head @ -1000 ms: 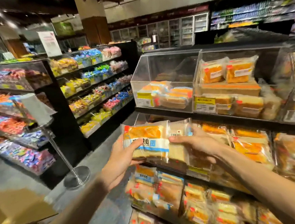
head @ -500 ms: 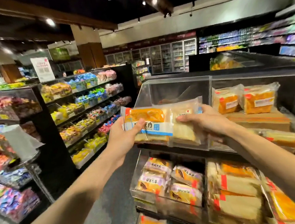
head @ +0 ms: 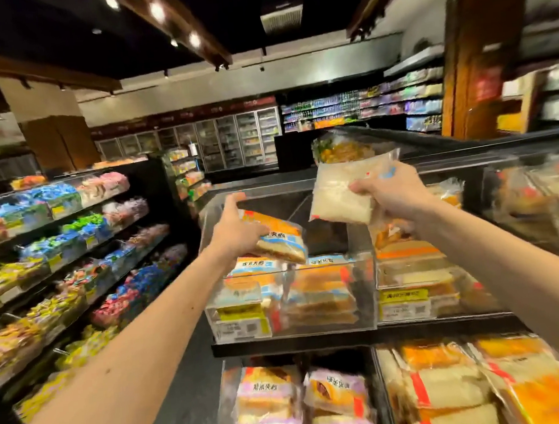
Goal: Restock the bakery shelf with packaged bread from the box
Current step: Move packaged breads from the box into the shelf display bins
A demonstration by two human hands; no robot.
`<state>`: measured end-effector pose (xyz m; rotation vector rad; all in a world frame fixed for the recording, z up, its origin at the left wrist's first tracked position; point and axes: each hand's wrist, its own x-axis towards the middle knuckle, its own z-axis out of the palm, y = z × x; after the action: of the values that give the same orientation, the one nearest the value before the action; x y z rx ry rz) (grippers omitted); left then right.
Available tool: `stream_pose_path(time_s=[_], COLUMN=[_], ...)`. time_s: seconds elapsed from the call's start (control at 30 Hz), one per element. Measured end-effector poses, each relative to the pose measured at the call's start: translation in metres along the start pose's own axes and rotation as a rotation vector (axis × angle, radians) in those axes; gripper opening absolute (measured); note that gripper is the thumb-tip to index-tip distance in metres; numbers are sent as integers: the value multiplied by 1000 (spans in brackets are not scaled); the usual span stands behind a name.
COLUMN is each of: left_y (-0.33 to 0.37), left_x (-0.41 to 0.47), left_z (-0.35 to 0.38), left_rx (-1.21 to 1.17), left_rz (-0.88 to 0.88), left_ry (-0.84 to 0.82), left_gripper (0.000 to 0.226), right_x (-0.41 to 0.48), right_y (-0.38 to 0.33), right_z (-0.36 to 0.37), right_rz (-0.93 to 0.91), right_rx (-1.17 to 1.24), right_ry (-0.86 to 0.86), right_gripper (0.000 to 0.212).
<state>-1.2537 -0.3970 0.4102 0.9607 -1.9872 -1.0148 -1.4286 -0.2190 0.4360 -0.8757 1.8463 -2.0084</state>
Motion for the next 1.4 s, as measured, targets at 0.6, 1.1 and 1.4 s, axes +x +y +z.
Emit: stream_pose_path(time_s=[0.6, 1.1, 1.4], left_y=[-13, -19, -33], left_x=[37, 37, 42], left_z=[53, 11, -32], left_rx=[787, 708, 590], left_rz=[162, 1096, 499], left_ry=[-931, -223, -312], left_gripper=[48, 90, 19], right_x=[-17, 12, 33], right_y=[16, 19, 43], right_z=[30, 59, 77], right_rz=[181, 329, 293], right_rx=[-30, 93, -332], right_ry=[10, -176, -13], right_gripper=[27, 44, 19])
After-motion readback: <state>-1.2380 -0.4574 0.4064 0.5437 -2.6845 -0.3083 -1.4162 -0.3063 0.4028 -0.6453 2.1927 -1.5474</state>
